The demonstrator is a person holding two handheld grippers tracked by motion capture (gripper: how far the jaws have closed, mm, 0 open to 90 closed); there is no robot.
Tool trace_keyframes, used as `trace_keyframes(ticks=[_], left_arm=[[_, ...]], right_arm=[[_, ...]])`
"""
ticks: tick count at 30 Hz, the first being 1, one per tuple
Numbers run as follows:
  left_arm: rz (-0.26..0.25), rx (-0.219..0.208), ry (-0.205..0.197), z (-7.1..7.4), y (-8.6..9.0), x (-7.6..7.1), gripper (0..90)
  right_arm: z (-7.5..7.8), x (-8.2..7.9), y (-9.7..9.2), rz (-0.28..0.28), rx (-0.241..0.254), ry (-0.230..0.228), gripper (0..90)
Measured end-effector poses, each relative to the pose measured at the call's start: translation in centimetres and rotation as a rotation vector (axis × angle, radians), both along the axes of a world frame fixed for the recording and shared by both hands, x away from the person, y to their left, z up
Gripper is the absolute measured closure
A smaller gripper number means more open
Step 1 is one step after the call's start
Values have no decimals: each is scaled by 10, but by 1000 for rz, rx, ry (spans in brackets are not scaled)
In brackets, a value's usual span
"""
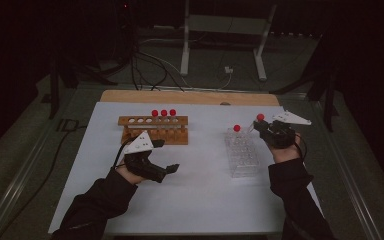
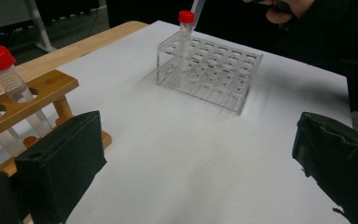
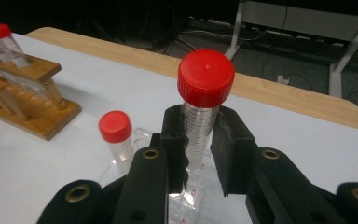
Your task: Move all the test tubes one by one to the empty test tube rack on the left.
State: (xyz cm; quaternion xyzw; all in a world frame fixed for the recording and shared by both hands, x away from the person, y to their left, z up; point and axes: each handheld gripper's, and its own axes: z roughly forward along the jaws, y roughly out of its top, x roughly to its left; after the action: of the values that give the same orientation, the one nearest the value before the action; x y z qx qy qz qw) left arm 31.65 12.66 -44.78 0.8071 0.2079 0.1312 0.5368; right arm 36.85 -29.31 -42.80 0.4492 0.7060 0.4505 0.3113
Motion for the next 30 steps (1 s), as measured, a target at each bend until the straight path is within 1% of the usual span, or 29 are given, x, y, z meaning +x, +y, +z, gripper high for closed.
trace_keyframes(ticks=[3, 5, 6, 11, 15, 17, 21, 23, 25, 30], left_arm=[[-7, 4, 5, 0, -1, 0, 29], [-9, 12, -2, 1, -2, -1, 29], [-11, 6, 0, 1, -2, -1, 29], [-20, 10, -2, 3, -3, -3, 29], [-29, 11, -4, 4, -4, -5, 29], [-32, 9, -4, 5, -5, -6, 30], [-39, 12, -5, 7, -7, -8, 30], [-45, 10, -7, 8, -9, -9, 35], [-54, 12, -12, 9, -10, -9, 35], [-60, 19, -18, 10, -14, -11, 51]], right_arm=[[4, -7, 0, 2, -14, 1, 747], [7, -11, 0, 5, -26, 1, 747], [9, -13, 0, 7, -25, 0, 747], [17, -25, 3, 32, -23, -6, 747], [21, -34, 11, 65, -21, -11, 747], [22, -37, 16, 90, -17, -9, 747], [26, -45, 26, 124, -27, -20, 747], [27, -49, 30, 147, -19, -17, 747], [26, -52, 34, 166, -19, -18, 747], [20, -58, 46, 218, -28, 0, 747]])
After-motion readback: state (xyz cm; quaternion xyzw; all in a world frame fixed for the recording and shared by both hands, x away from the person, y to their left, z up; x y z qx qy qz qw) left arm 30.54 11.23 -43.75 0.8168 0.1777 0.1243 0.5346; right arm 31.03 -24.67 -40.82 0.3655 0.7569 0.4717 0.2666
